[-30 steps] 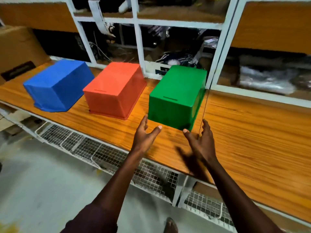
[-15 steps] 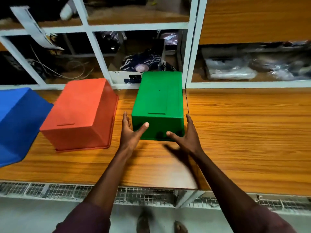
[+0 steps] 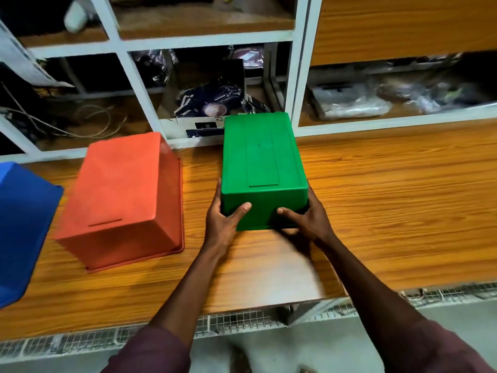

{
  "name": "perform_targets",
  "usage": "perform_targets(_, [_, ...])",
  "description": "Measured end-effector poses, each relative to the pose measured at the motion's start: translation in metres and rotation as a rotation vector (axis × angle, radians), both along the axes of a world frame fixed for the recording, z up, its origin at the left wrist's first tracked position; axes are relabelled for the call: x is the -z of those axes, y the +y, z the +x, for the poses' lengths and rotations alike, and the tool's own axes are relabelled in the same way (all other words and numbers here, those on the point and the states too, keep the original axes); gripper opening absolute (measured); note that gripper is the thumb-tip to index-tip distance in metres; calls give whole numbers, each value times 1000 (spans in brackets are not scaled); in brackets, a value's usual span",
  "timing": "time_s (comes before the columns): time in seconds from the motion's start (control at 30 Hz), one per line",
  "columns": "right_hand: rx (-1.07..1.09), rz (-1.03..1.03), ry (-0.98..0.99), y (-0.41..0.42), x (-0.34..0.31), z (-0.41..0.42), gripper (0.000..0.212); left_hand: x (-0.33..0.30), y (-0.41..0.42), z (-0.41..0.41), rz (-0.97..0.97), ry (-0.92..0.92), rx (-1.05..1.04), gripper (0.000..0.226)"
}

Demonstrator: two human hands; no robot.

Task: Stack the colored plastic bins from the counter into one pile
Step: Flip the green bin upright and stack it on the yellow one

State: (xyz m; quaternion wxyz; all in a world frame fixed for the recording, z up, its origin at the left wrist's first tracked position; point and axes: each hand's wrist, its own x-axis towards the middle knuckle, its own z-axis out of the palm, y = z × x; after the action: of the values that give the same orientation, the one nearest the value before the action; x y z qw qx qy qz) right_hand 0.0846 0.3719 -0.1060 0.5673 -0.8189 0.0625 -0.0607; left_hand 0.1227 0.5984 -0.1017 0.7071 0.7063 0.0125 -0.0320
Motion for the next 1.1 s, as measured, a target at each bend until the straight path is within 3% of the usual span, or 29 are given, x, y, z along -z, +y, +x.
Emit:
perform_targets(0.4, [-69, 3, -56, -40, -12, -39, 102, -7, -38, -56, -102, -20, -61, 86])
perform_targets(0.57, [-109, -83, -52, -57, -34, -52, 108, -12, -59, -83, -150, -19, -138, 55])
perform_targets(0.77, [-106, -337, -56, -64, -84, -58, 113, -8, -78, -98, -325, 39, -235, 32])
perform_targets(1.1, [-152, -843, -16, -43, -148, -46, 112, 3, -94, -92, -544, 128, -212, 45])
